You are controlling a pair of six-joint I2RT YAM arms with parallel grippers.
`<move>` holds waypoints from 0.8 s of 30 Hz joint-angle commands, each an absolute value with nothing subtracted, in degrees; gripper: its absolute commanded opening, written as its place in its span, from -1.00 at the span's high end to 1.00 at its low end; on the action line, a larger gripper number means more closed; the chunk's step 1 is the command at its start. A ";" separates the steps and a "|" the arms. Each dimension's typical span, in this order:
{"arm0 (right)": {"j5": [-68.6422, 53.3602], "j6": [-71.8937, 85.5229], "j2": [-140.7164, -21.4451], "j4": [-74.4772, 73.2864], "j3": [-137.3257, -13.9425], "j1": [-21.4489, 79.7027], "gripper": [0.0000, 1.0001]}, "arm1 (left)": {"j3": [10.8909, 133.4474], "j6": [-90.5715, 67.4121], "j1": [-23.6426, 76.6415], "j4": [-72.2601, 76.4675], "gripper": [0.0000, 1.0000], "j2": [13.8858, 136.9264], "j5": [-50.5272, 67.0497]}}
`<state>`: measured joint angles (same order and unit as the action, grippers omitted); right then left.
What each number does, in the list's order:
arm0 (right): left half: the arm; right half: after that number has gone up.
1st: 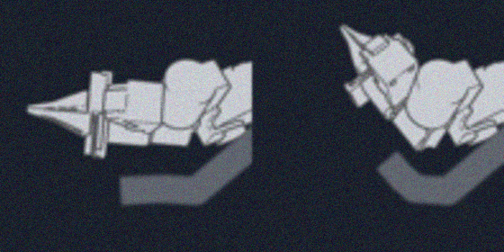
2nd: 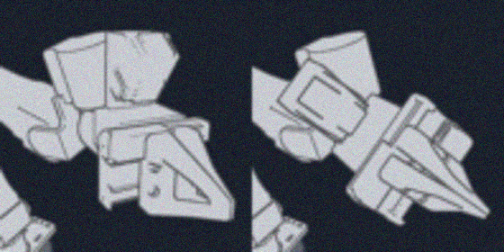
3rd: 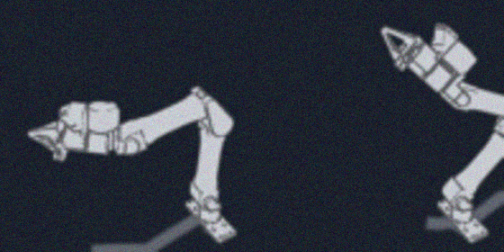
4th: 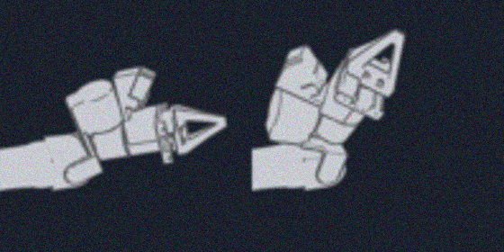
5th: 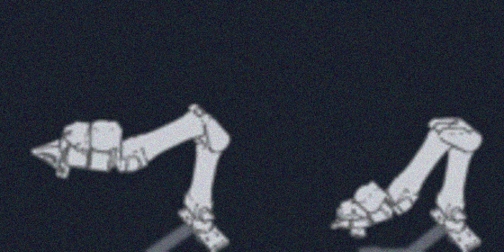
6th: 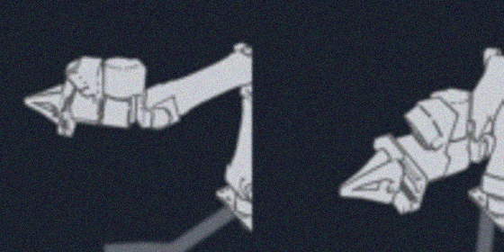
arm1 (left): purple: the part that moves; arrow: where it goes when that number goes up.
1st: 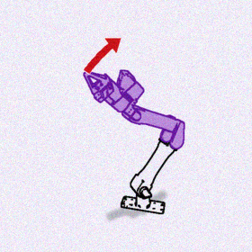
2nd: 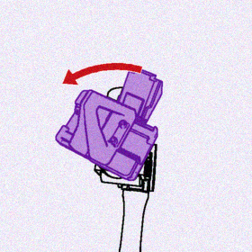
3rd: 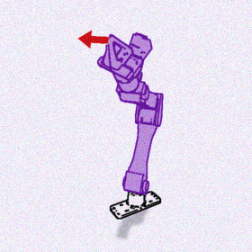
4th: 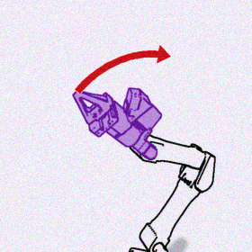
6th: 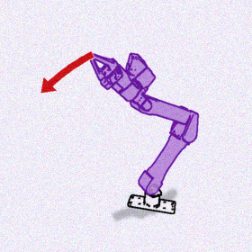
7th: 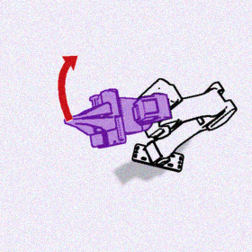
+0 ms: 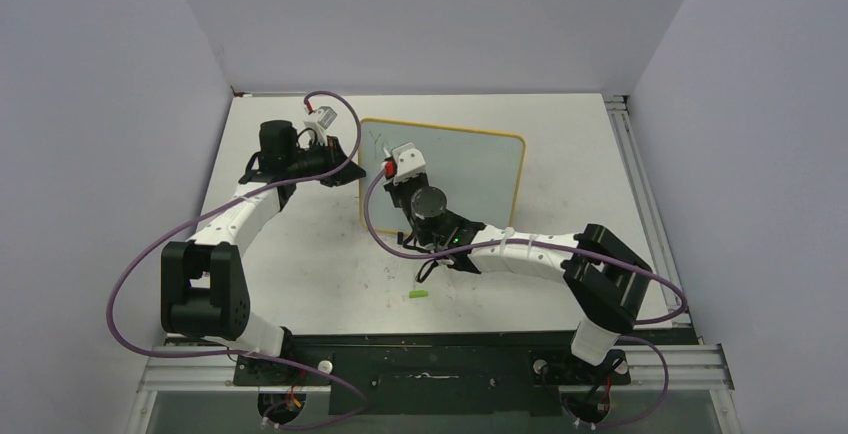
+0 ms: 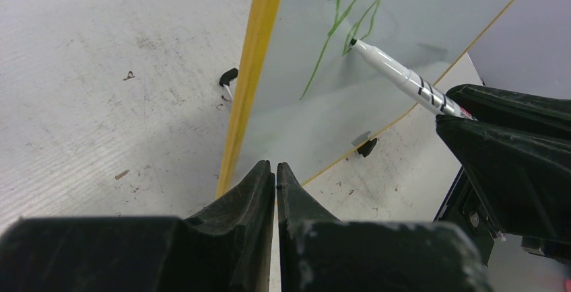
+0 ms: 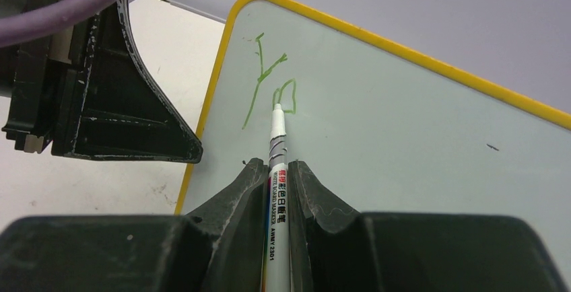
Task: Write a sentence on the whiteboard
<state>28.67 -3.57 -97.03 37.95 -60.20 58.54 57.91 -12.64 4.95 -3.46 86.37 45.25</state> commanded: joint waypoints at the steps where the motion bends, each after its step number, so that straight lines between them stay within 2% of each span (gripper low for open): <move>1: 28.69 -2.76 -97.16 38.13 -62.08 58.79 0.89 | 60.27 -12.30 5.01 -2.93 0.89 86.22 46.71; 9: 29.34 -5.00 -93.63 39.74 -60.85 60.47 0.89 | 60.30 -12.43 4.90 -2.93 0.88 85.99 46.67; 11: 29.66 -5.26 -92.56 39.93 -60.35 60.79 0.89 | 60.46 -12.67 4.43 -2.86 0.82 85.82 46.79; 18: 29.92 -4.82 -88.91 40.31 -58.25 60.00 0.89 | 59.33 -14.66 1.42 1.07 0.20 84.74 48.53; 24: 27.58 -2.72 -87.34 39.18 -57.32 57.09 0.89 | 59.36 -14.24 1.41 0.71 -0.19 85.37 48.23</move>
